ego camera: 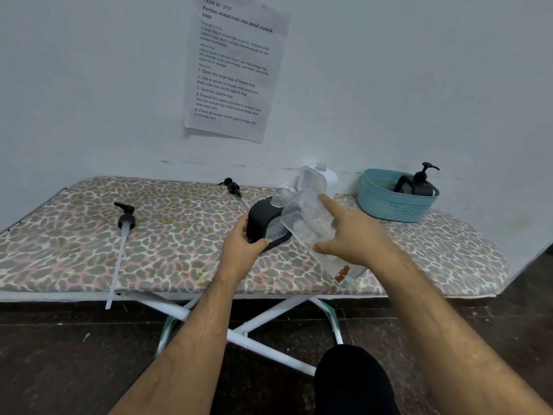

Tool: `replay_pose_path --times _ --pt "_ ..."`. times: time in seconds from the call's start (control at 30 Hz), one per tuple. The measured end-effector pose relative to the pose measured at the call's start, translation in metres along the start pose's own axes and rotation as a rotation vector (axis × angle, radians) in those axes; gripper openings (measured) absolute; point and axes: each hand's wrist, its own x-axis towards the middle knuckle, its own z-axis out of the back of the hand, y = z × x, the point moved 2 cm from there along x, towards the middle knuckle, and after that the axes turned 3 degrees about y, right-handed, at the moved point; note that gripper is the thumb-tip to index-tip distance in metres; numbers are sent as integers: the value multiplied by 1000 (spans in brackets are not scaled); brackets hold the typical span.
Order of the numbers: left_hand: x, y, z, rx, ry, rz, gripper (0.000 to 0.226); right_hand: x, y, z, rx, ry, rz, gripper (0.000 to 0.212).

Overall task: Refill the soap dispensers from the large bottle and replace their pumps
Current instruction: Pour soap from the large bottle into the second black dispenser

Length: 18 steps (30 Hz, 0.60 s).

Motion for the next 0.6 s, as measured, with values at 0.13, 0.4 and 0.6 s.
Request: replay_pose_path --times 0.13,0.4,0.6 --pt "-1 -1 0 0 -3 -4 64 -4 -6 -20 104 -78 9 99" --pt "0 0 -3 14 -30 0 62 0 -27 -54 593 -254 -38 95" --pt "2 4 -5 52 -49 2 65 7 -51 -69 948 -407 -140 72"
